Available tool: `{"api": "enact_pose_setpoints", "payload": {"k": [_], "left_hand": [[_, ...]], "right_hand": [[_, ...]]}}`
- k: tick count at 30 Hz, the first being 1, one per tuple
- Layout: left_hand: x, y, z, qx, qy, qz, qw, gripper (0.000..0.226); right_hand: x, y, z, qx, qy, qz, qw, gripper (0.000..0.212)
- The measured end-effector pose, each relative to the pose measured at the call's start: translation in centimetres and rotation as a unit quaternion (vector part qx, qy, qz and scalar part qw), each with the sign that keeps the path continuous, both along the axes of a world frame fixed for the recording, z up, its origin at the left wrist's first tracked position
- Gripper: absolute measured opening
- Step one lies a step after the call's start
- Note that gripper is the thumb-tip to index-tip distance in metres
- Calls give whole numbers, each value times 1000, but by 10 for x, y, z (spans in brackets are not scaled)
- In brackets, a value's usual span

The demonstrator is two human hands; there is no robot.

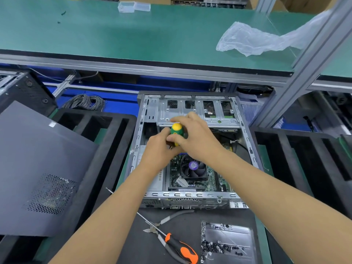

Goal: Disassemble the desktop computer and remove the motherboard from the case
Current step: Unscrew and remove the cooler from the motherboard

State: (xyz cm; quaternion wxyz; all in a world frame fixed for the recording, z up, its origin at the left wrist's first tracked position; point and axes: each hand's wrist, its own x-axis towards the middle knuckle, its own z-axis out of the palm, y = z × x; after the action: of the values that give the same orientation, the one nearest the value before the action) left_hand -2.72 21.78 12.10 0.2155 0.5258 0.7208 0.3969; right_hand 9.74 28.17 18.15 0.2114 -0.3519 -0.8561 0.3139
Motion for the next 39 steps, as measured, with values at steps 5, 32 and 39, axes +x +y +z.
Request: {"api": "enact_pose_setpoints", "payload": {"k": [5,32,39], "left_hand": [[-8,-1,-1,-18,9,-77,997,24],[-5,2,0,-25,15,-26,999,28],[2,3,3,-27,5,20,999,37]], "right_hand": [[7,7,2,-12,15,-2,1000,30],[9,5,1,-33,9,48,998,35],[0,-2,-6,-51,59,-36,996,45]]}}
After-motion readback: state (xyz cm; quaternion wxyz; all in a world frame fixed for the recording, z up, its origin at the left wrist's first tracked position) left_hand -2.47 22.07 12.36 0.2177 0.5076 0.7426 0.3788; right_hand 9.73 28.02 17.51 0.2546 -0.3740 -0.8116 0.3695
